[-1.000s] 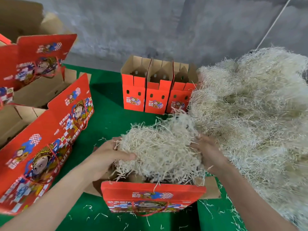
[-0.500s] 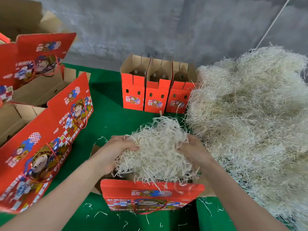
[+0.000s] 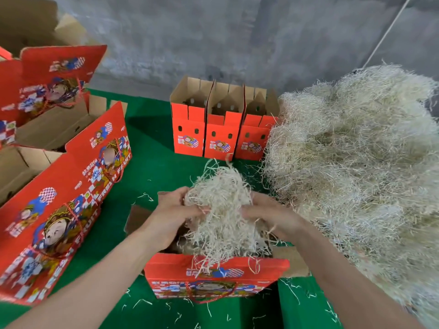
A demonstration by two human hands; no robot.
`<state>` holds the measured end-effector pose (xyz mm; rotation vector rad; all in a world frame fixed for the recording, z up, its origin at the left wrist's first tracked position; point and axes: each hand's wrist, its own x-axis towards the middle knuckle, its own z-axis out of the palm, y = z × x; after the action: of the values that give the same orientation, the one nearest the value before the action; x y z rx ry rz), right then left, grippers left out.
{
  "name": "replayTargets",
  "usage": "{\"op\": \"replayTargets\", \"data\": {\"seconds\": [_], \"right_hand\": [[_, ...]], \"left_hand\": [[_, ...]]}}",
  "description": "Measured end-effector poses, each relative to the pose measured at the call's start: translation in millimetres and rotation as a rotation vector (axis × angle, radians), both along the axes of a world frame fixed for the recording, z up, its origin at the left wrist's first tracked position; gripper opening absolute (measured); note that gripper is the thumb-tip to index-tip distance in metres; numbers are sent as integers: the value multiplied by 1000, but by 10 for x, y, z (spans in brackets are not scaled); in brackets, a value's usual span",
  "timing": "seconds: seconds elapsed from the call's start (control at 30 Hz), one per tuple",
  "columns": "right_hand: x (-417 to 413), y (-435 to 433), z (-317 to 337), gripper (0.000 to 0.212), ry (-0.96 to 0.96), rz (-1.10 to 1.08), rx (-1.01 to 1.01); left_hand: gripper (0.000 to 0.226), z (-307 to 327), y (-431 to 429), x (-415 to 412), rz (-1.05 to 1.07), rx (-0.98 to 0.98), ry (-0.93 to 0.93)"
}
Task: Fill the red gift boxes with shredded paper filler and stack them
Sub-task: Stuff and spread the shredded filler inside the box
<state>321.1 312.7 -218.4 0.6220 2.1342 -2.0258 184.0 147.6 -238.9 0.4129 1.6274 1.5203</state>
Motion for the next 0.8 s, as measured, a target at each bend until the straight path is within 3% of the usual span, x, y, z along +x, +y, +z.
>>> {"op": "replayTargets", "data": {"seconds": [0.07,0.17,0.27,0.33,0.4,0.47,0.53,0.63,0.7,0.8], "right_hand": [[-92,-121,-36,31,1,29,101],[-138,-158,-110,22,-10,-122,266],[-33,15,-127,26,-85,-263,238],[62,190,-90,43,-70,-410,157],[130,312,-97,78,-70,-498,81],[149,314,-86,85,-91,-436,78],[133,277,-100,88,-121,-338,33],[30,179,-67,112,-111,-250,12],[-96,68,-48,102,-92,-172,68],[-233,-86,3,53,-89,-51,93]], "left_hand": [[56,17,80,75,-10,10,-26],[93,44,64,59,-23,15,-160],[89,94,-124,-126,9,6,-171],[97,44,-304,-320,91,2,-210],[111,-18,-433,-458,155,-33,-209],[123,-68,-453,-449,132,-89,-169],[113,-35,-396,-319,93,-121,-107],[93,34,-268,-215,-65,-52,-76],[82,116,-194,-100,-269,-52,-66],[80,134,-28,68,-465,-128,-3]]}}
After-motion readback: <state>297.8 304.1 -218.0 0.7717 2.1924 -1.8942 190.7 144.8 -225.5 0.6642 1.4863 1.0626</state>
